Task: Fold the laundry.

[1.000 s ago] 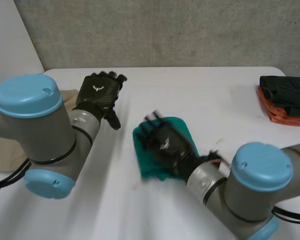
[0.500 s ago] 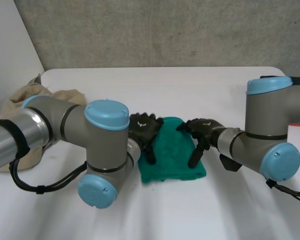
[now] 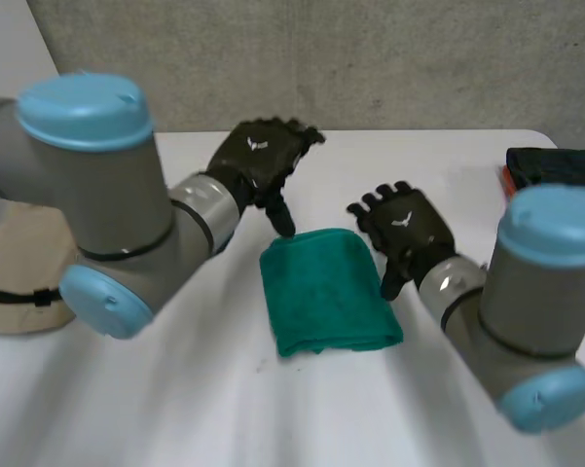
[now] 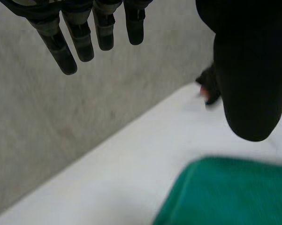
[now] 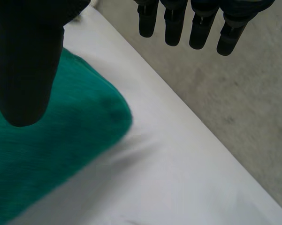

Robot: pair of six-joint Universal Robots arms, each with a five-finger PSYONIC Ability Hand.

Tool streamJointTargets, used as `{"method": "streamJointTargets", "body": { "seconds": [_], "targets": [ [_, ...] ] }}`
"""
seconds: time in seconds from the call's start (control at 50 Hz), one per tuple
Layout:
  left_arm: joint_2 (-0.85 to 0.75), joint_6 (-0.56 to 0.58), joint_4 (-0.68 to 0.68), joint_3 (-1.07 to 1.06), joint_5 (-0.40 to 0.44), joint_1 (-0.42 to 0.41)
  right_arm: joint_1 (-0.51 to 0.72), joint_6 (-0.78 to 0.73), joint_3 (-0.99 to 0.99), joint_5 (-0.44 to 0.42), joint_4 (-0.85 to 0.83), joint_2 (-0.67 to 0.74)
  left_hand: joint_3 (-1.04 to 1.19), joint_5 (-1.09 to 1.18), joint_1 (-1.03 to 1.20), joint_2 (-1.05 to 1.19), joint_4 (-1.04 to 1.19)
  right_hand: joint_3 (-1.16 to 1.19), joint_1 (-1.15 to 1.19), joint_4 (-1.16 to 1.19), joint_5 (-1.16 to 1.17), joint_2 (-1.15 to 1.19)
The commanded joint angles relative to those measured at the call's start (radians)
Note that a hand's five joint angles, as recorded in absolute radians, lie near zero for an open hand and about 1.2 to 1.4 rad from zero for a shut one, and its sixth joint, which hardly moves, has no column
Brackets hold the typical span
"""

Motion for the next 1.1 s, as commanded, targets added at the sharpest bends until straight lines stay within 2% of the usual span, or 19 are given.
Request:
{"method": "streamJointTargets", "body": {
  "seconds": [0.02,0.04,0.12,0.34,0.68,0.7,0.76,0.78,0.8,0.96,1.1],
  "targets": [
    [0.058,-0.006,0.004,-0.004,0.355,0.031,0.072,-0.023,0.208,-0.014,-0.154,0.011,-0.038,-0.042,-0.016,-0.029,-0.027,-0.033,-0.049,-0.040,-0.047,-0.039],
    [0.064,-0.007,-0.003,-0.007,0.407,0.031,0.072,-0.023,0.227,-0.025,-0.189,0.026,-0.032,-0.037,-0.010,-0.024,-0.021,-0.033,-0.049,-0.040,-0.047,-0.039],
    [0.087,-0.010,-0.031,-0.027,0.463,0.026,0.075,-0.025,0.244,-0.048,-0.280,0.090,-0.035,-0.040,-0.013,-0.026,-0.024,-0.033,-0.049,-0.040,-0.047,-0.039],
    [0.113,-0.009,-0.037,-0.041,0.469,0.002,0.070,-0.098,0.187,-0.053,-0.404,0.219,-0.038,-0.042,-0.016,-0.029,-0.027,0.045,0.029,0.038,0.031,0.039],
    [0.113,-0.009,-0.033,-0.061,0.469,0.002,0.067,-0.117,0.083,-0.054,-0.466,0.265,-0.041,-0.045,-0.019,-0.032,-0.029,0.171,0.155,0.164,0.157,0.165],
    [0.113,-0.009,-0.033,-0.062,0.469,0.002,0.067,-0.118,0.075,-0.056,-0.466,0.270,-0.041,-0.045,-0.019,-0.032,-0.029,0.200,0.184,0.193,0.186,0.194],
    [0.112,-0.009,-0.033,-0.062,0.469,0.002,0.066,-0.117,0.038,-0.057,-0.464,0.291,-0.041,-0.045,-0.019,-0.032,-0.029,0.557,0.541,0.550,0.543,0.551],
    [0.112,-0.009,-0.033,-0.062,0.469,0.002,0.066,-0.115,0.029,-0.060,-0.464,0.296,-0.041,-0.045,-0.019,-0.032,-0.029,0.748,0.732,0.741,0.733,0.742],
    [0.112,-0.007,-0.033,-0.061,0.469,0.002,0.066,-0.115,0.011,-0.066,-0.467,0.300,-0.041,-0.045,-0.019,-0.032,-0.029,1.185,1.168,1.177,1.170,1.179],
    [0.119,-0.007,-0.031,-0.047,0.466,0.002,0.035,-0.085,-0.132,-0.082,-0.467,0.250,-0.038,-0.042,-0.016,-0.029,-0.027,1.189,1.173,1.182,1.175,1.183],
    [0.179,-0.010,-0.016,-0.022,0.464,0.005,-0.120,-0.042,-0.306,-0.083,-0.467,0.192,-0.041,-0.045,-0.019,-0.032,-0.029,1.189,1.173,1.182,1.175,1.183]
  ]
}}
